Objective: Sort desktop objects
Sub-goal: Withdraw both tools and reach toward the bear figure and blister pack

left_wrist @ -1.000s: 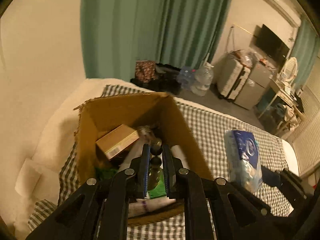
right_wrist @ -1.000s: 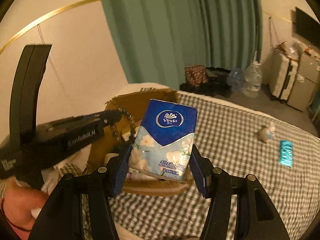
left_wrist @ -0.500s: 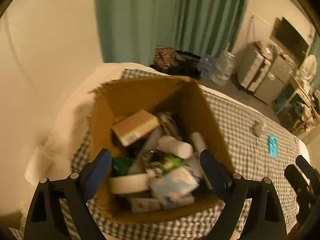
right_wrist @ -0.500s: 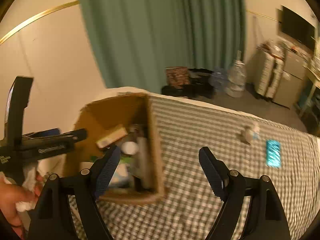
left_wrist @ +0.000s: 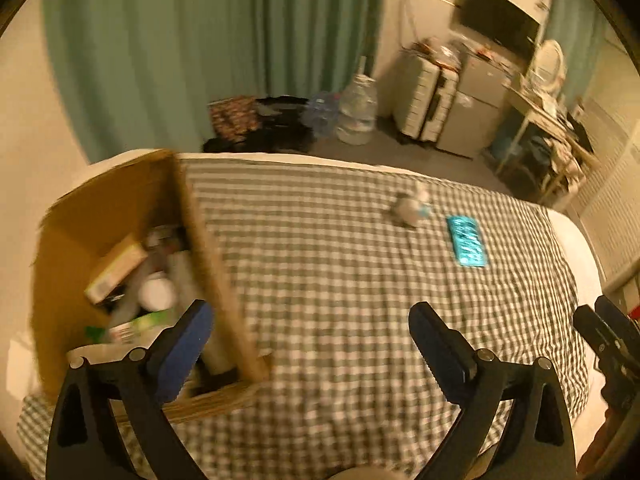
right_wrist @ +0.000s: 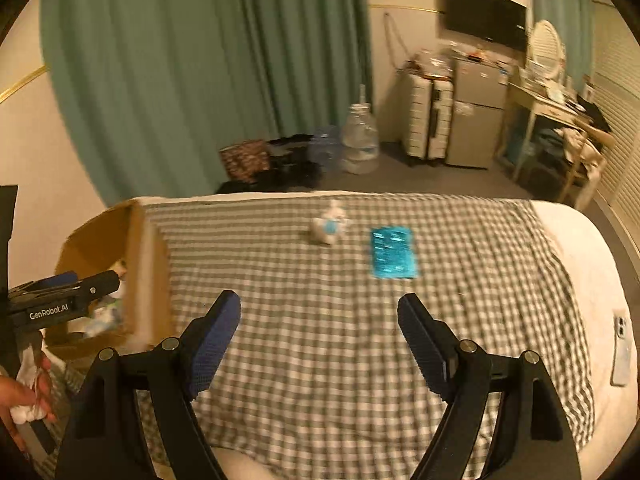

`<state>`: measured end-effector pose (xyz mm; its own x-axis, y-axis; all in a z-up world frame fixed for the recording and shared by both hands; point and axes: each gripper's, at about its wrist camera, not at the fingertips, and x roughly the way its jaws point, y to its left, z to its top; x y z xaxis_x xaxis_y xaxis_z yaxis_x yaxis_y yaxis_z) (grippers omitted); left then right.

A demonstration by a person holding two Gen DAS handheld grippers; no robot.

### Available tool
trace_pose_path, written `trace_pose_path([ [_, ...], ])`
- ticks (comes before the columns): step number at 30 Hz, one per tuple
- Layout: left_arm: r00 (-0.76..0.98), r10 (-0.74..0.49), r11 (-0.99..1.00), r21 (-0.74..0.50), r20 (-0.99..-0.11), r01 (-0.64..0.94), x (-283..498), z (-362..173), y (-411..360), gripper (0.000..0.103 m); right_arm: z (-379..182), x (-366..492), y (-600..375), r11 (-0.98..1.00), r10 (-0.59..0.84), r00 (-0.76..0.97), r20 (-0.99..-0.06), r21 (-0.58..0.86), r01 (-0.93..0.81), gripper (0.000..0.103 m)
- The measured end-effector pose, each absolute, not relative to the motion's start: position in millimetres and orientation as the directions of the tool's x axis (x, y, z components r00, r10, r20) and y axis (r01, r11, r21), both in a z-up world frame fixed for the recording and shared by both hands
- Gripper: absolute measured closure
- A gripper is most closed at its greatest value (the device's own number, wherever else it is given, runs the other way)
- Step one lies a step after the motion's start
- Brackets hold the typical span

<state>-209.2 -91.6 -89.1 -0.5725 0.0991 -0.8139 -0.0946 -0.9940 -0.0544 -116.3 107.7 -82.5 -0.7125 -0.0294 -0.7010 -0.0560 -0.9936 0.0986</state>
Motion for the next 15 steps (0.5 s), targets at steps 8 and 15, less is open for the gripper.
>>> trace_pose_path([
  [8,-0.555,0.124,-0.986,-0.04,-0.822,-0.162,-293,-134,8,0.002,-129,-180,166,-0.989,-0.057,-0.67,-0.74,0.131,-0.061,0.022],
  [15,-0.542,0.104,-0.981,0.003,-0.834,-0.194,-375,-196,55,0.002,-197,-262,193,-0.982,-0.106,-0.615,-0.781,0.179,-0.059,0.022],
])
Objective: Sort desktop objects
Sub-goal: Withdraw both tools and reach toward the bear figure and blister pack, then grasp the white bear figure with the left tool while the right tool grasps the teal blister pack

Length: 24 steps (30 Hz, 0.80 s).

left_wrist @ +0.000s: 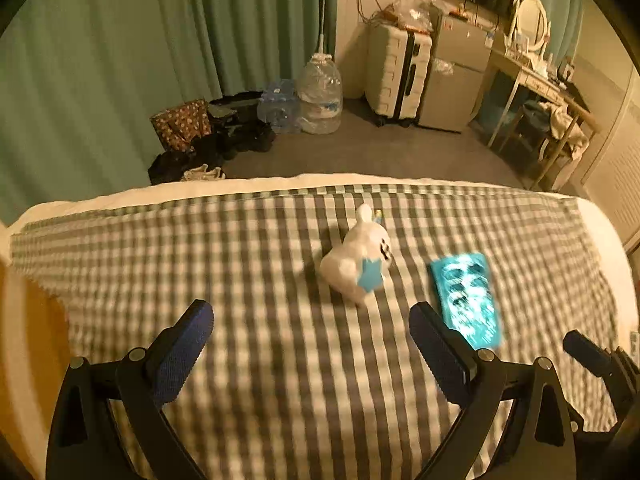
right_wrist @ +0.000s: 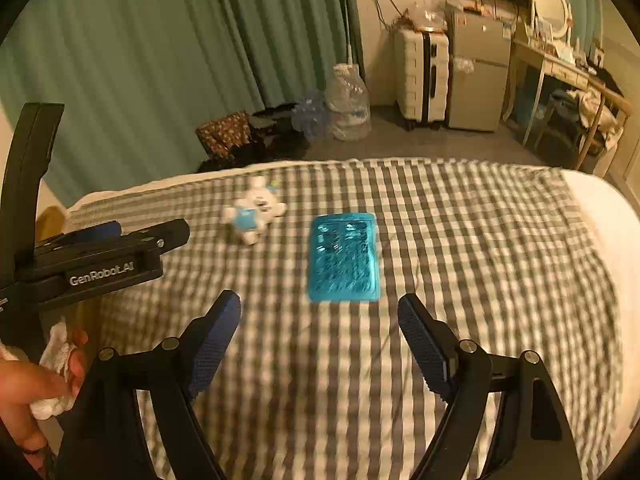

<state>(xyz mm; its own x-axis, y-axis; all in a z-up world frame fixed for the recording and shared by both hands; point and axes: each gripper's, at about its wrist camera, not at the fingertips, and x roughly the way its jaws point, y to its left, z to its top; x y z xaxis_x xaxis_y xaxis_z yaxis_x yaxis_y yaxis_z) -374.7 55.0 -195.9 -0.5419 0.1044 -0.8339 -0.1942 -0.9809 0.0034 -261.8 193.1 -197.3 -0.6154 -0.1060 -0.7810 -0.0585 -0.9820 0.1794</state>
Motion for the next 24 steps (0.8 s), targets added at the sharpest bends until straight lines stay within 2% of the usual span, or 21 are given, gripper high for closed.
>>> trace_pose_path([
  [4,-0.543,0.119,-0.978,-0.003,-0.831,-0.211,-403,-222,62,0.002,-236,-290,206,-0.971,-0.146,-0.599,-0.787,0.231,-0.067,0.022],
  [11,-0.549,0.139,-0.971,-0.005,-0.824,-0.238,-423,-244,69,0.002,-275,-321,204,-0.974,-0.128,-0.579,-0.805,0.213,-0.081,0.022],
  [15,-0.546,0.099,-0.963,0.057,-0.832,-0.262,-430,-253,84,0.002,-278,-329,192,-0.989,-0.059,-0.571,-0.819,0.127,-0.08,0.02],
  [17,-0.526,0.118,-0.956,0.047,-0.842,-0.289,-433,-258,91,0.004,-278,-334,183,-0.995,-0.006,-0.558,-0.83,0.058,-0.075,0.02],
  [19,-0.481,0.156,-0.944,0.014,-0.863,-0.331,-435,-265,95,0.035,-277,-333,181,-0.995,0.01,-0.576,-0.817,0.048,-0.086,0.027],
  [20,-0.479,0.158,-0.943,0.013,-0.863,-0.334,-434,-264,95,0.039,-275,-330,185,-0.991,-0.012,-0.598,-0.801,0.088,-0.098,0.034],
  [21,-0.478,0.178,-0.941,-0.007,-0.86,-0.338,-434,-261,93,0.048,-273,-327,189,-0.986,-0.04,-0.605,-0.795,0.129,-0.106,0.034],
  [24,-0.449,0.202,-0.942,-0.048,-0.871,-0.331,-429,-254,84,0.048,-267,-319,194,-0.982,-0.063,-0.607,-0.792,0.157,-0.103,0.034],
])
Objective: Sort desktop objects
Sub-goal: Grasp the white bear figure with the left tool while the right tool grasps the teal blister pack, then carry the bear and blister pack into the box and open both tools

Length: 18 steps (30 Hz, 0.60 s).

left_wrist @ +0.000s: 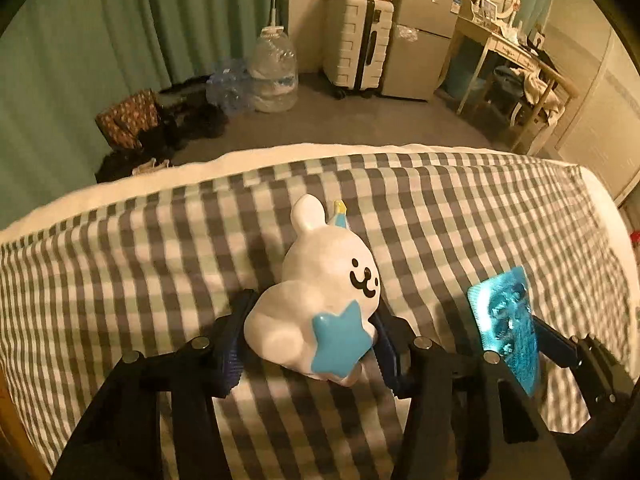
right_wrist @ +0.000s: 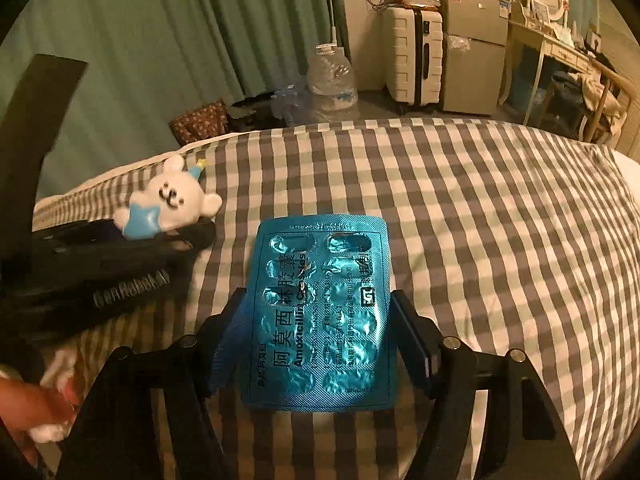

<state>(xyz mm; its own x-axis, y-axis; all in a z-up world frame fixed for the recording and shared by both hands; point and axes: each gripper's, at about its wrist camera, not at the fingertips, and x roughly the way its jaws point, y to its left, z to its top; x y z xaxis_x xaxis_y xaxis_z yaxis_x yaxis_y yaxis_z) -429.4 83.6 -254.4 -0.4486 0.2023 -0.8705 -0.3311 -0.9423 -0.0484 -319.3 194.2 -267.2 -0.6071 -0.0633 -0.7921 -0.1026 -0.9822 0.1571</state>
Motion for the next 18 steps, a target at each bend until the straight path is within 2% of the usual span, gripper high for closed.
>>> trace_pose_path([
  [4,-0.461,0.21,-0.943,-0.053,-0.862,-0.329,-405,-233,70,0.048,-253,-297,198,-0.969,-0.096,-0.612,-0.785,0.214,-0.123,0.034],
  [8,-0.501,0.212,-0.945,-0.045,-0.839,-0.324,-358,-188,45,0.048,-224,-266,196,-0.952,-0.143,-0.626,-0.766,0.28,-0.125,0.034],
  [13,-0.56,0.227,-0.946,-0.043,-0.797,-0.321,-306,-118,6,0.048,-164,-230,168,-0.957,-0.169,-0.665,-0.727,0.283,-0.066,0.034],
  [18,-0.628,0.214,-0.961,-0.045,-0.748,-0.275,-263,-49,-54,0.048,-82,-198,108,-0.961,-0.223,-0.731,-0.645,0.273,0.053,0.034],
])
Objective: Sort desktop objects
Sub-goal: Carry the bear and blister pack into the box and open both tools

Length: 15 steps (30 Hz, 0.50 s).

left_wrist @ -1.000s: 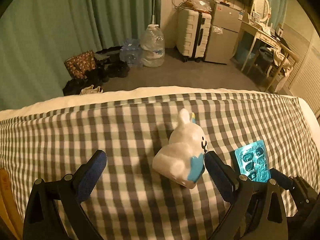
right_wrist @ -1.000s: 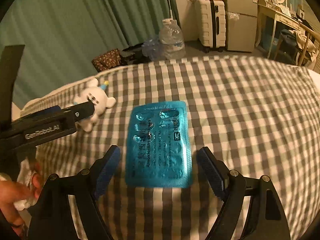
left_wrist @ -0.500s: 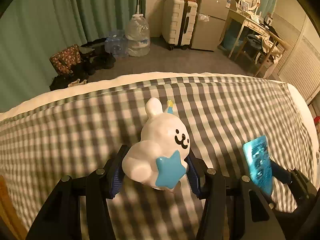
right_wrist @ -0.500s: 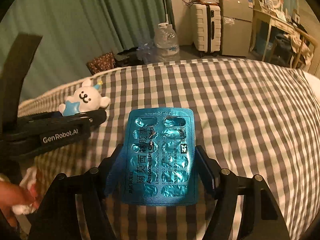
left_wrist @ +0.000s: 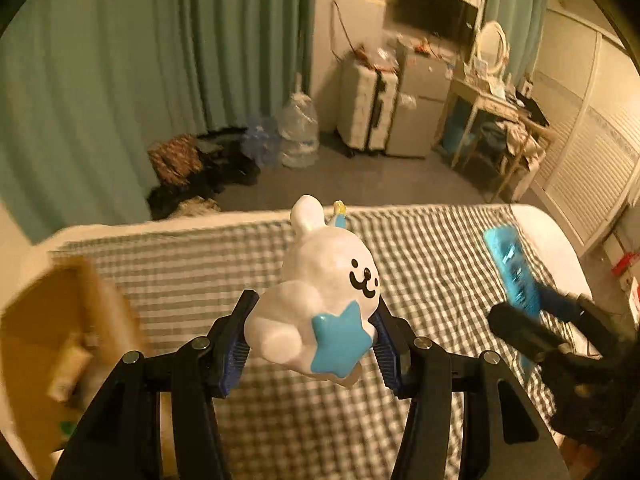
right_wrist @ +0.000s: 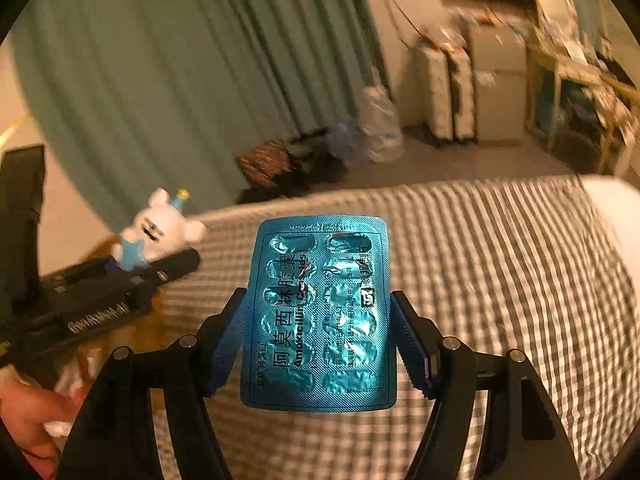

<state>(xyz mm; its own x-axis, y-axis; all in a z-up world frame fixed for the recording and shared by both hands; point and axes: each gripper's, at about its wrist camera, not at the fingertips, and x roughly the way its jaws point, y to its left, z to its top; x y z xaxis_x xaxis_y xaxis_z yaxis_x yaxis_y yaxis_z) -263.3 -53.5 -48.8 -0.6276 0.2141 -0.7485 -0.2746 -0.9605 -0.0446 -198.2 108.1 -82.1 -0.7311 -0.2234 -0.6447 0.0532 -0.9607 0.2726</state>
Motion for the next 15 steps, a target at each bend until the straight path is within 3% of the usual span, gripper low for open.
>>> trace_pose_path([
  [6,-0.692,0.137,-0.988,-0.051,-0.709,-0.144,-226,-4,-150,0.048,-19,-175,-2,-0.941,-0.335,-0.733,-0.592,0.242,0.235,0.034],
  [11,-0.686,0.044,-0.998,-0.059,-0.726,-0.001,-207,-14,-239,0.047,-29,-176,-87,-0.889,-0.458,-0.64,-0.617,0.31,0.336,0.034],
  [15,-0.658,-0.007,-0.995,-0.062,-0.753,0.081,-198,-39,-288,0.047,-48,-177,-140,-0.878,-0.468,-0.583,-0.664,0.276,0.39,0.034],
])
